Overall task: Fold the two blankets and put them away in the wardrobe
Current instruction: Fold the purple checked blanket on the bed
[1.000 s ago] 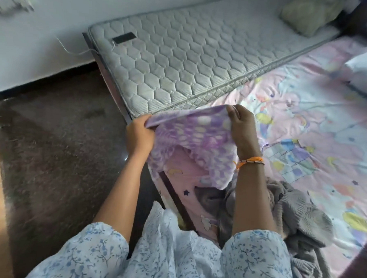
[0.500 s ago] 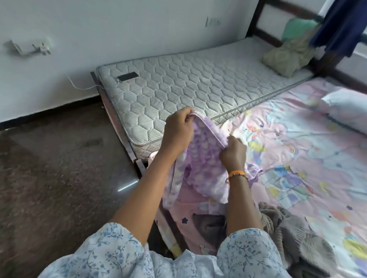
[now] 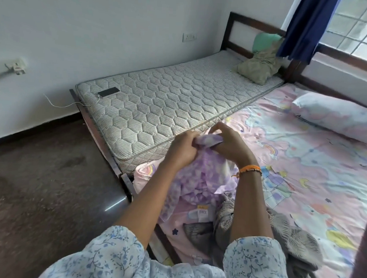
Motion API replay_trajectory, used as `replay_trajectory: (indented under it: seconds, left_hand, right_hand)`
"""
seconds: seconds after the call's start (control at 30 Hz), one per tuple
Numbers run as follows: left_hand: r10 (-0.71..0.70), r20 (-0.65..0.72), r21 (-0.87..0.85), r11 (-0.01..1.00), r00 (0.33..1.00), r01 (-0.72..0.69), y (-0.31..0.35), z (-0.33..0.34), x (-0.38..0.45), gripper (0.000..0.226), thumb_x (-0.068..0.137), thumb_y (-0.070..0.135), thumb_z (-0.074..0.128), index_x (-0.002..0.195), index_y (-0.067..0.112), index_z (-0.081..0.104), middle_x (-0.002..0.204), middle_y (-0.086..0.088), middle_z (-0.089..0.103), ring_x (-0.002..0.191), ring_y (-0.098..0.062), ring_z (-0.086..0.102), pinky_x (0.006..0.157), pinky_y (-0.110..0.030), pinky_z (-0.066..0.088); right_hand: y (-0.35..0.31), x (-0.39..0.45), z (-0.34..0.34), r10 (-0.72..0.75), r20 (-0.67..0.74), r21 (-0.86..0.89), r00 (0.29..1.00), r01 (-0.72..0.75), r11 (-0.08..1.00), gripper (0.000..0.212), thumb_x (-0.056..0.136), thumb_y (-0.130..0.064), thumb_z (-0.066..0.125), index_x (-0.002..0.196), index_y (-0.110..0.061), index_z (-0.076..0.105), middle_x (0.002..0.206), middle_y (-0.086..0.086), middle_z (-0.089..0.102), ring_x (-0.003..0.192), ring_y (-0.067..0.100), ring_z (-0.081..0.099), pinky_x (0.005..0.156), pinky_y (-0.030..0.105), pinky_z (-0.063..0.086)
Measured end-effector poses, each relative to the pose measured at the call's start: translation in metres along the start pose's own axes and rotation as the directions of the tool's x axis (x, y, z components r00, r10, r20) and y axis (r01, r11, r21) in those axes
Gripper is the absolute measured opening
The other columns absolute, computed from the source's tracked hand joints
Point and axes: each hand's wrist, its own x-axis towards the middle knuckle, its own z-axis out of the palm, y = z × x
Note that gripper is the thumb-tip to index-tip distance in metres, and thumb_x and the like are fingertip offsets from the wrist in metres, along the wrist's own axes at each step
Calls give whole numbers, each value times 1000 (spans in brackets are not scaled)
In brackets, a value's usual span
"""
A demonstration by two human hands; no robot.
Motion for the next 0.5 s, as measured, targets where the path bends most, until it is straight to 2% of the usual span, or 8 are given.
replay_trajectory:
  seconds: [0.07, 0.13, 0.23, 0.3, 0.33, 0.4, 0.43, 0.5]
  left_hand:
    - [-65, -85, -58, 997, 994, 60, -2, -2, -2, 16, 80, -4, 46, 89, 0, 59, 97, -19, 64, 92, -33, 58, 66, -30, 32]
    - [-119, -109, -114, 988, 987, 107, -2, -5, -2, 21, 82, -6, 41, 95, 0, 58, 103, -18, 62, 95, -31, 56, 68, -26, 32]
    - [-215, -159, -190, 964, 964, 184, -8, -7, -3, 16, 86, -1, 41, 94, -1, 55, 104, -19, 62, 91, -29, 54, 68, -27, 33]
    - [-223, -104, -183, 962, 969, 201, -17, -9, -2, 14, 82, 2, 49, 94, 3, 56, 106, -19, 59, 94, -30, 55, 71, -29, 37]
    - [-193, -35, -177, 967, 981, 184, -19, -11, -1, 23, 78, 6, 57, 101, 6, 57, 111, -18, 55, 101, -30, 54, 79, -29, 40]
    - [-74, 99, -198, 976, 992, 93, -17, -14, -2, 62, 68, 14, 72, 125, 13, 48, 125, -13, 47, 115, -23, 49, 93, -27, 40]
    - [-20, 131, -215, 975, 991, 49, -12, -15, -4, 73, 67, 15, 76, 132, 16, 42, 126, -10, 48, 116, -20, 47, 94, -26, 39]
    - [27, 101, -200, 980, 995, -7, -2, -18, -7, 58, 73, 13, 73, 126, 15, 49, 114, -12, 61, 106, -23, 56, 78, -25, 41]
  right_hand:
    - [8, -4, -1, 37, 8, -46, 999, -37, 998, 17, 70, 0, 66, 84, -7, 60, 76, 9, 58, 68, 19, 49, 50, 23, 34]
    - [21, -8, -3, 119, 50, -179, 992, -109, 978, 17, 71, -3, 67, 69, -12, 53, 75, 10, 55, 69, 22, 49, 53, 28, 36]
    - [35, -11, -8, 212, -84, -249, 974, -227, 942, 16, 73, -7, 61, 64, -9, 48, 62, 11, 49, 66, 26, 49, 56, 31, 34]
    - [33, -10, -11, 156, -170, -156, 973, -183, 971, 26, 74, -14, 61, 56, -10, 42, 51, 3, 42, 60, 23, 44, 51, 31, 29]
    - [27, -9, -12, 132, -195, -66, 972, -148, 987, 32, 76, -15, 64, 53, -13, 41, 49, -1, 39, 55, 18, 41, 49, 30, 30]
    - [7, -8, -10, 51, -203, 80, 978, -35, 996, 36, 75, -12, 69, 49, -21, 46, 47, -5, 40, 47, 7, 34, 46, 18, 29]
    - [-2, -6, -7, -29, -182, 107, 983, 49, 993, 30, 73, -12, 69, 51, -22, 51, 48, -3, 42, 46, 7, 34, 48, 18, 30]
    - [-20, -5, 3, -125, -106, 169, 986, 142, 975, 8, 66, -21, 65, 61, -16, 62, 56, 1, 50, 51, 2, 36, 52, 24, 33]
